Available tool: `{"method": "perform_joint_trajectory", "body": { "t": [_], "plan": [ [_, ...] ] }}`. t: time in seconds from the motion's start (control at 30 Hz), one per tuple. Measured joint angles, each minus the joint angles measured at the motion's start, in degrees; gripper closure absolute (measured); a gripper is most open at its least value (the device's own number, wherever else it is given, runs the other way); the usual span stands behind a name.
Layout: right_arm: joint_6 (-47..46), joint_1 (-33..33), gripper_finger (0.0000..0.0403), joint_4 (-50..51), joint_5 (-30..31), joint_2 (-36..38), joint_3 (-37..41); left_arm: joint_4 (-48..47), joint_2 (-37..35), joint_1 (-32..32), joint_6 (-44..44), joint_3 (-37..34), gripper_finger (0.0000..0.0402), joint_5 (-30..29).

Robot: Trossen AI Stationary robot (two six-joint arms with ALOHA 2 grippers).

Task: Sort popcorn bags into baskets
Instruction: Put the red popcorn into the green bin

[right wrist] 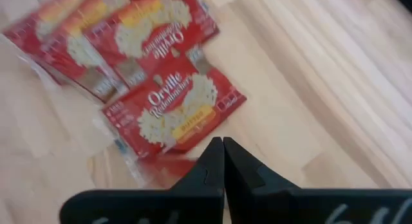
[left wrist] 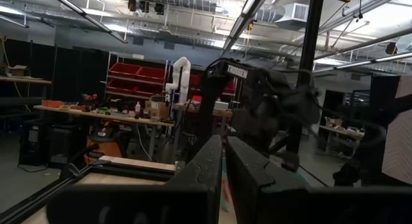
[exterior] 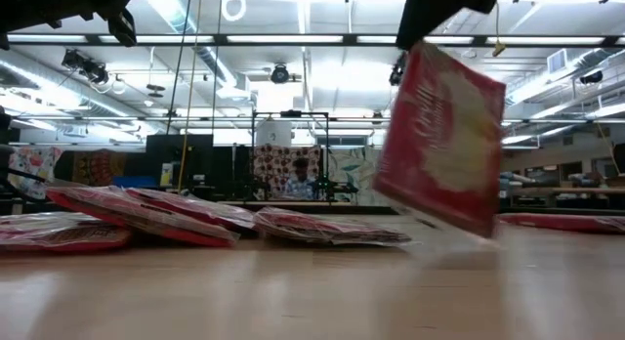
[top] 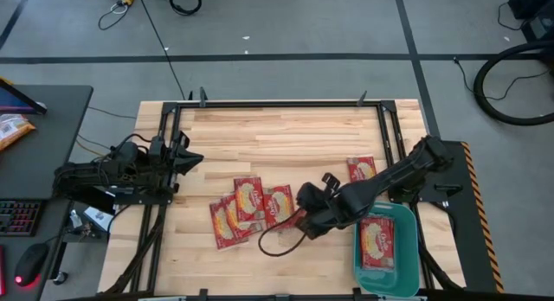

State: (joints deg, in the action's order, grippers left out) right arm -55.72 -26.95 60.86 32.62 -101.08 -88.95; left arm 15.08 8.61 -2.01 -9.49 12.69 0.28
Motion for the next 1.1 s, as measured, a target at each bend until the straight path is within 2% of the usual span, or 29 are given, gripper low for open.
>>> {"method": "perform_joint_trajectory", "body": {
  "t": [0.23,0.47,0.67,1.1],
  "plan": [
    [0.22,-1.51,0.0402,0.13,2.50,4.78,-0.04,0.01,-0.01,0.01,0.01,-0.02,0.0374,0.01],
    [-1.99,-3.13,0.0402,1.23,1.73,8.98,-0.07,0.03,0.01,0.01,-0.01,0.00,0.0374,0.01],
    [-8.96,-5.60,0.0402,5.14,-1.45,12.52,-0.09,0.02,0.01,0.01,-0.01,0.00,0.0374,0.01],
    [-24.09,-12.67,0.0402,12.62,-3.44,16.67,-0.11,0.04,-0.01,0.01,0.01,0.00,0.0374,0.01]
  ]
}}
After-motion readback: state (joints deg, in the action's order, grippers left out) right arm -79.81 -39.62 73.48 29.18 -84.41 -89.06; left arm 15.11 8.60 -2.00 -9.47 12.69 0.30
